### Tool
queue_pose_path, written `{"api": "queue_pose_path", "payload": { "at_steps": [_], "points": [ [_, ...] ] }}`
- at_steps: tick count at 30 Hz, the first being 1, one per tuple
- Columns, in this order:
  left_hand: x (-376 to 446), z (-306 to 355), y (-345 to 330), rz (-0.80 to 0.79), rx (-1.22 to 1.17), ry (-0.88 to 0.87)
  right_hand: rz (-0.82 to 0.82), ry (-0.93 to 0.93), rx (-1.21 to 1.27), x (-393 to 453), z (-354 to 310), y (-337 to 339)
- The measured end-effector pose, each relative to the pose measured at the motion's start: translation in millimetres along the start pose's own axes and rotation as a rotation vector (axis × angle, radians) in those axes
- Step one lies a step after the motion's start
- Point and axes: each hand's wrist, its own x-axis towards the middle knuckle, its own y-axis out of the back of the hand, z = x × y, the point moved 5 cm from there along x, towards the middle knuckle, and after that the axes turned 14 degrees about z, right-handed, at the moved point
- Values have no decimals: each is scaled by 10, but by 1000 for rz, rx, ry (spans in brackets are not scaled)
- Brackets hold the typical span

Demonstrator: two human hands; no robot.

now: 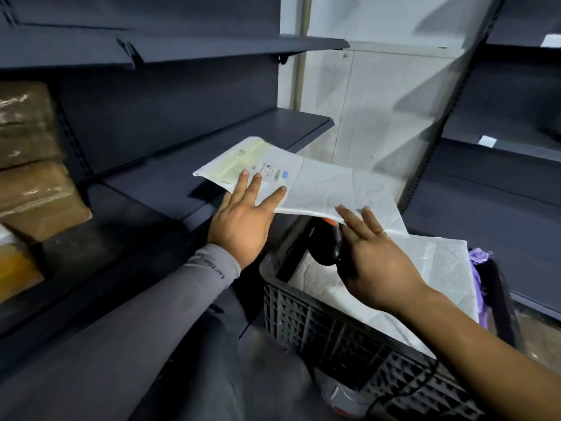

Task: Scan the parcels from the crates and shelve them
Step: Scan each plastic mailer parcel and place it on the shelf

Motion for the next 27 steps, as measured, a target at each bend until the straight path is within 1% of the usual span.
{"api": "queue_pose_path", "payload": {
  "at_steps": [4, 7, 12, 17, 22, 25, 27],
  "points": [
    [33, -297, 282, 101, 64, 82, 0, 52, 50, 318, -282, 75],
    [-74, -590, 350, 93, 157, 181, -62, 91, 84, 655, -520, -56],
    [-266, -1071, 316, -148, 301, 400, -162, 147, 137, 1132, -954, -416],
    [-405, -1310, 311, -316, 400, 516, -238, 185, 138, 1433, -1249, -763],
    [-364, -1335, 252, -413, 470, 529, -295, 192, 129, 1700, -1309, -989],
    [-300, -1269, 190, -491, 540, 475, -271, 200, 129, 1865, -1207, -1083],
    [-241, -1220, 160, -503, 572, 405, -276, 219, 138, 1938, -1152, -1131]
  ]
}}
